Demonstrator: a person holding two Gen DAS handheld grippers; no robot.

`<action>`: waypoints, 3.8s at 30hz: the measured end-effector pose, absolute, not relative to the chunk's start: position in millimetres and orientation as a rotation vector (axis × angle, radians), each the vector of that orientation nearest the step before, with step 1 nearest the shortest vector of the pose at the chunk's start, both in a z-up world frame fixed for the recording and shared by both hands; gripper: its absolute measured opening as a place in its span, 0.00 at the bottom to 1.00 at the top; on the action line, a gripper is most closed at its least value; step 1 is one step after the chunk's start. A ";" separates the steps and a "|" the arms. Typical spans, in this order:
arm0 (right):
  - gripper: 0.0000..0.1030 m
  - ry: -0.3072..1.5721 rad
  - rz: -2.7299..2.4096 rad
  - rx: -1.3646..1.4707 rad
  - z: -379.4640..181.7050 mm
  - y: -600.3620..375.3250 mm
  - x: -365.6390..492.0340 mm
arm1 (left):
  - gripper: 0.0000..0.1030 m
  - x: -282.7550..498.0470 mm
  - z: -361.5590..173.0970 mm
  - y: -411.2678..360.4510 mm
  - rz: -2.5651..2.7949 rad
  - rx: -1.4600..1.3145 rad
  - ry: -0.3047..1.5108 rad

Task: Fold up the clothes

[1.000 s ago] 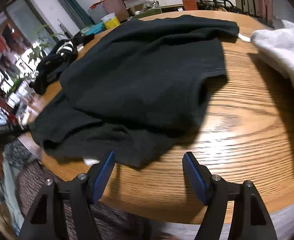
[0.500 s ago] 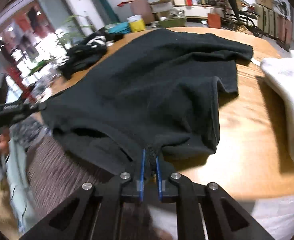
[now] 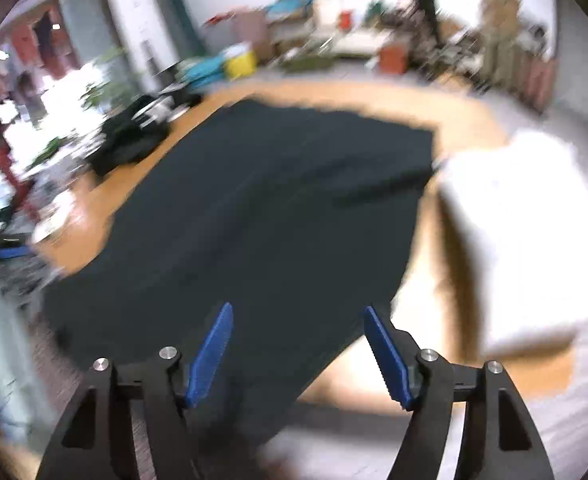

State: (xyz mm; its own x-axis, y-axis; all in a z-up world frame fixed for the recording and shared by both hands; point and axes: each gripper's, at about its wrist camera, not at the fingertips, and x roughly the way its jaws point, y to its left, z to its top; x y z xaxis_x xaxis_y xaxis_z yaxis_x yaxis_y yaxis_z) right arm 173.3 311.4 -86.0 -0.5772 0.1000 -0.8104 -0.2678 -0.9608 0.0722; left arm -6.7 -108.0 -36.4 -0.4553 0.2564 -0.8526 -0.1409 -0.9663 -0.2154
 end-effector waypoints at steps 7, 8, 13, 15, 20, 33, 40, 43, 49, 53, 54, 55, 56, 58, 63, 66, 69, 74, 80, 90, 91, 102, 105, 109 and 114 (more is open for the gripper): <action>0.68 0.325 2.381 -1.385 -116.7 446.4 1.0 | 0.61 -185.4 -85.9 30.3 2.402 -1.674 0.204; 0.69 0.351 2.352 -1.415 -122.2 461.9 -18.9 | 0.61 -208.7 -97.5 48.7 2.360 -1.719 0.230; 0.69 0.362 2.265 -1.489 -140.5 507.8 -81.3 | 0.61 -291.6 -134.3 113.7 2.287 -1.764 0.278; 0.70 0.347 2.236 -1.491 -144.2 518.1 -92.1 | 0.61 -314.7 -143.5 135.2 2.260 -1.756 0.278; 0.72 0.367 2.239 -1.478 -151.7 533.2 -92.9 | 0.61 -341.2 -153.2 165.4 2.302 -1.657 0.299; 0.64 0.358 2.255 -1.477 -176.5 538.4 -104.1 | 0.36 -347.7 -181.1 193.8 2.256 -1.617 0.353; 0.01 0.250 2.295 -1.421 -161.5 527.3 -104.4 | 0.06 -339.2 -175.1 208.4 2.316 -1.550 0.431; 0.01 0.195 2.317 -1.377 -145.8 522.7 -113.9 | 0.06 -351.3 -164.2 199.2 2.403 -1.526 0.296; 0.26 0.278 2.316 -1.420 -136.8 531.7 -127.9 | 0.06 -355.4 -159.9 196.9 2.412 -1.492 0.323; 0.53 0.334 2.235 -1.405 -148.5 547.8 -122.9 | 0.06 -356.8 -165.8 194.1 2.401 -1.500 0.324; 0.53 0.346 2.225 -1.417 -151.9 550.5 -122.1 | 0.06 -357.3 -167.4 193.7 2.399 -1.500 0.327; 0.53 0.365 2.220 -1.437 -155.5 552.9 -121.5 | 0.06 -356.4 -167.7 193.9 2.399 -1.499 0.325; 0.53 0.375 2.212 -1.457 -159.5 554.3 -120.7 | 0.06 -355.6 -168.0 194.0 2.399 -1.498 0.323; 0.53 0.376 2.196 -1.485 -166.6 554.7 -118.8 | 0.06 -354.2 -168.6 194.1 2.398 -1.496 0.320; 0.05 0.307 2.249 -1.468 -165.5 543.4 -117.3 | 0.06 -356.0 -168.8 188.3 2.398 -1.488 0.264; 0.04 0.243 2.270 -1.455 -161.8 535.9 -123.2 | 0.06 -358.8 -163.9 186.2 2.429 -1.462 0.220; 0.04 0.292 2.296 -1.387 -147.2 540.9 -135.9 | 0.01 -369.6 -147.9 188.9 2.500 -1.393 0.233; 0.04 0.333 2.307 -1.233 -114.6 554.0 -173.5 | 0.01 -397.2 -114.7 187.7 2.599 -1.312 0.158; 0.04 0.271 2.202 -1.148 -104.1 565.7 -206.0 | 0.01 -401.3 -117.2 182.1 2.608 -1.339 0.172; 0.68 0.304 2.277 -1.214 -111.8 508.8 -119.9 | 0.06 -357.0 -121.9 151.0 2.417 -1.507 0.321; 0.69 0.307 2.328 -1.238 -110.1 489.9 -101.4 | 0.09 -339.9 -120.3 148.5 2.380 -1.512 0.361; 0.72 0.263 2.524 -1.519 -140.3 339.5 82.5 | 0.42 -138.4 -167.9 105.0 1.950 -1.722 0.279; 0.72 0.317 2.520 -1.525 -146.5 319.7 113.1 | 0.43 -110.7 -173.1 93.6 1.953 -1.754 0.205; 0.75 0.418 2.453 -1.498 -152.9 317.2 142.2 | 0.44 -87.3 -163.0 84.0 1.958 -1.739 0.090; 0.75 0.665 2.403 -1.480 -164.4 333.9 167.5 | 0.46 -59.5 -149.4 81.9 1.965 -1.663 0.105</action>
